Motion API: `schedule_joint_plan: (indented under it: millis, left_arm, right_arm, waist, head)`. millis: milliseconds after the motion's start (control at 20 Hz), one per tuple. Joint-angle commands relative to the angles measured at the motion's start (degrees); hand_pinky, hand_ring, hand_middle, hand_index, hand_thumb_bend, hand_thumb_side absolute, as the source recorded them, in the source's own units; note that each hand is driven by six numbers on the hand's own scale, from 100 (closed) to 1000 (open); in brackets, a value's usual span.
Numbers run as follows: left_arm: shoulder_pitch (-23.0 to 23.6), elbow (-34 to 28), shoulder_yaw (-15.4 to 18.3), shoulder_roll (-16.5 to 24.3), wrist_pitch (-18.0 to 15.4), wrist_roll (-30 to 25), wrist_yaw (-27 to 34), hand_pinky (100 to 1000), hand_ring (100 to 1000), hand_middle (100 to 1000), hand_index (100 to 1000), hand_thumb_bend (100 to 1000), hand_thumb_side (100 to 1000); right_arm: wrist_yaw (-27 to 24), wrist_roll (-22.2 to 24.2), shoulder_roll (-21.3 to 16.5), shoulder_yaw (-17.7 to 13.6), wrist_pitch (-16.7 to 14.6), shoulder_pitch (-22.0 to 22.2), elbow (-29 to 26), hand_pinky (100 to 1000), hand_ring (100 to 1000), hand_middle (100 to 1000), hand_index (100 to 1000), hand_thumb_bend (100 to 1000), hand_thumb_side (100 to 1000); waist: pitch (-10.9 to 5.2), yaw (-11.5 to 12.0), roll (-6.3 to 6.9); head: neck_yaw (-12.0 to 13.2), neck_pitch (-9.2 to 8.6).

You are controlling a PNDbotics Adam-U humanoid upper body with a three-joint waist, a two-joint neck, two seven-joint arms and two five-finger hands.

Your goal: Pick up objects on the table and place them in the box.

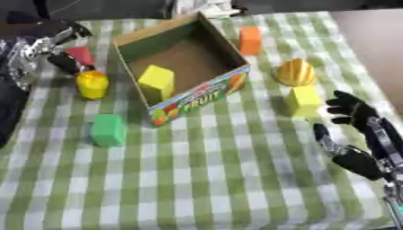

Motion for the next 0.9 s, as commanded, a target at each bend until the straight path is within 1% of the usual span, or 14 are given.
schedule_joint_plan:
  millis: [50, 400, 450, 500, 650, 750, 800, 850, 900]
  left_arm:
    - [-1.4, 0.2, 0.8, 1.2, 0.3, -0.3, -0.7, 859, 830, 815, 887, 479, 194]
    - [-1.2, 0.4, 1.4, 2.8, 0.9, -7.2, 0.1, 849, 808, 795, 880, 438, 119]
    - [-1.1, 0.3, 1.5, 2.9, 1.0, -7.5, 0.1, 843, 800, 788, 875, 436, 114]
    - [-0.9, 0.3, 1.6, 3.0, 1.2, -7.4, 0.2, 817, 772, 760, 863, 426, 100]
    - [-0.2, 0.6, 1.6, 3.1, 1.4, -7.0, 0.3, 792, 745, 735, 854, 401, 100]
    - [0.2, 1.0, 1.5, 3.2, 1.5, -7.1, 0.2, 765, 703, 686, 838, 368, 100]
    - [0.3, 1.1, 1.5, 3.2, 1.5, -7.1, 0.2, 741, 662, 638, 813, 334, 100]
    - [0.3, 1.1, 1.5, 3.3, 1.5, -6.9, 0.1, 728, 644, 616, 801, 314, 100]
    - [0.4, 1.0, 1.5, 3.3, 1.5, -6.8, 0.1, 728, 644, 616, 801, 314, 100]
  right_arm:
    - [-0.5, 0.0, -1.3, -0.2, -0.1, -0.8, -1.4, 746, 806, 790, 939, 288, 336]
    - [-0.3, -0.1, -1.3, -0.2, 0.0, -0.8, -1.4, 746, 805, 789, 938, 285, 340]
    - [-0.3, -0.1, -1.3, -0.2, 0.0, -0.8, -1.4, 746, 805, 789, 938, 284, 340]
    - [-0.3, -0.2, -1.3, -0.2, 0.0, -0.8, -1.4, 745, 805, 789, 938, 284, 340]
    - [-0.3, -0.2, -1.2, -0.2, 0.0, -0.9, -1.3, 745, 805, 789, 938, 283, 341]
    - [-0.2, -0.3, -1.2, -0.3, 0.1, -0.9, -1.3, 745, 805, 789, 938, 282, 342]
    - [-0.2, -0.3, -1.2, -0.3, 0.1, -0.9, -1.3, 745, 804, 789, 938, 281, 342]
    - [-0.2, -0.3, -1.2, -0.3, 0.1, -0.9, -1.3, 745, 804, 789, 938, 280, 341]
    - [-0.2, -0.3, -1.2, -0.3, 0.2, -0.9, -1.3, 745, 804, 789, 938, 280, 341]
  waist:
    - [-0.74, -0.1, 0.1]
    - [-0.8, 0.3, 0.28]
    - [-0.8, 0.4, 0.28]
    - [-0.78, 0.4, 0.27]
    - [-0.71, 0.5, 0.18]
    - [-0.69, 0.5, 0.11]
    - [-0.69, 0.5, 0.07]
    - [-0.7, 0.6, 0.03]
    - [-0.7, 0.6, 0.01]
  head:
    - [0.2, 0.27]
    - [0.2, 0.27]
    - [0.2, 0.27]
    - [0.2, 0.27]
    - [0.2, 0.27]
    - [0.2, 0.27]
    - [0.1, 0.27]
    - [0.1, 0.27]
    - [0.1, 0.27]
